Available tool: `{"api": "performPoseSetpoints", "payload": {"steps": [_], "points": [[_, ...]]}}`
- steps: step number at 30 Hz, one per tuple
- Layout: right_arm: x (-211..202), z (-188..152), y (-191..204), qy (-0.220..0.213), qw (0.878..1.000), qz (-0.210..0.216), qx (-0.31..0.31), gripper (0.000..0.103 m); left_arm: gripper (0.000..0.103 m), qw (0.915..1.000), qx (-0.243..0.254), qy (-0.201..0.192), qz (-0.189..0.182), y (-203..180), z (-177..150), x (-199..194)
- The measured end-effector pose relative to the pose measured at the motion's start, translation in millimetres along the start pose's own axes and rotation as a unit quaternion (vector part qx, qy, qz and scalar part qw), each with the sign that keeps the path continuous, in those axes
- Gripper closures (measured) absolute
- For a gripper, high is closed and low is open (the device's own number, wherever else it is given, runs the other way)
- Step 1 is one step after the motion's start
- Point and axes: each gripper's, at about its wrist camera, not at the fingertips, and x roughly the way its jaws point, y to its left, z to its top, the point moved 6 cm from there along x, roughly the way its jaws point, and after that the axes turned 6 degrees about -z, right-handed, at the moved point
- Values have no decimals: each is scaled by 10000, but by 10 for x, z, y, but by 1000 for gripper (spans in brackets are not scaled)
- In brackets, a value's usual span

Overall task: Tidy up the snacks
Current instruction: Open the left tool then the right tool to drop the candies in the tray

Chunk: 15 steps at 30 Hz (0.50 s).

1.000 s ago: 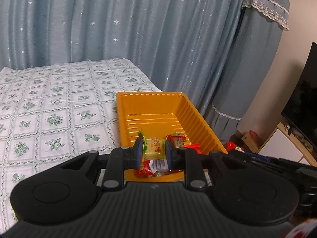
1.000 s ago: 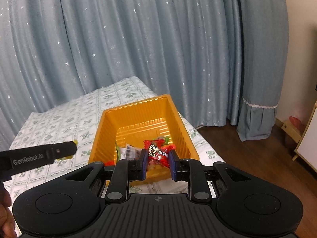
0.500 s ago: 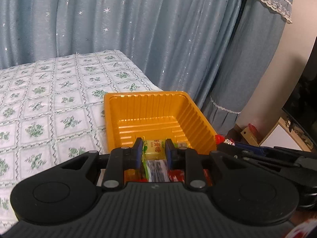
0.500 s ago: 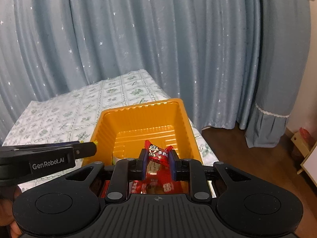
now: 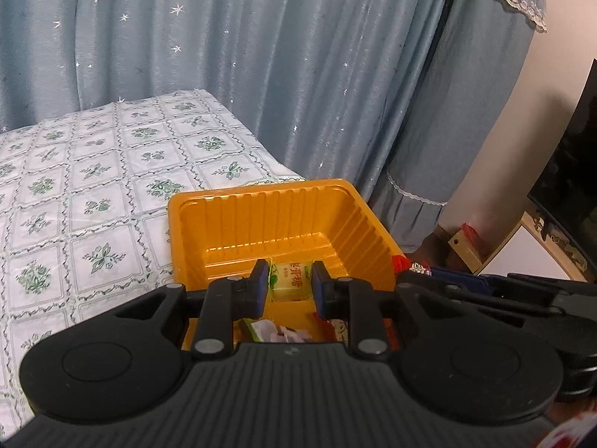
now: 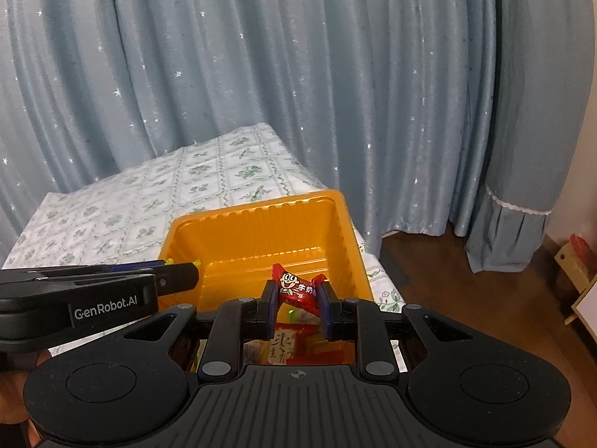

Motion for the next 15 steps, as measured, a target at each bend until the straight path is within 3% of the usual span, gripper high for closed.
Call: {"api": "performPoseSetpoints", "payload": {"steps": [4, 7, 15], "points": [[62, 9, -21, 38, 10000, -14, 23, 80, 78, 10000, 3, 42, -62, 25, 27, 85], [78, 0, -27, 59, 10000, -15, 52, 80, 66, 10000, -38, 69, -6, 80, 24, 133], [73, -17, -13, 104, 9999, 16, 69, 80, 64, 9998, -143, -30, 127, 253, -6, -33]]}}
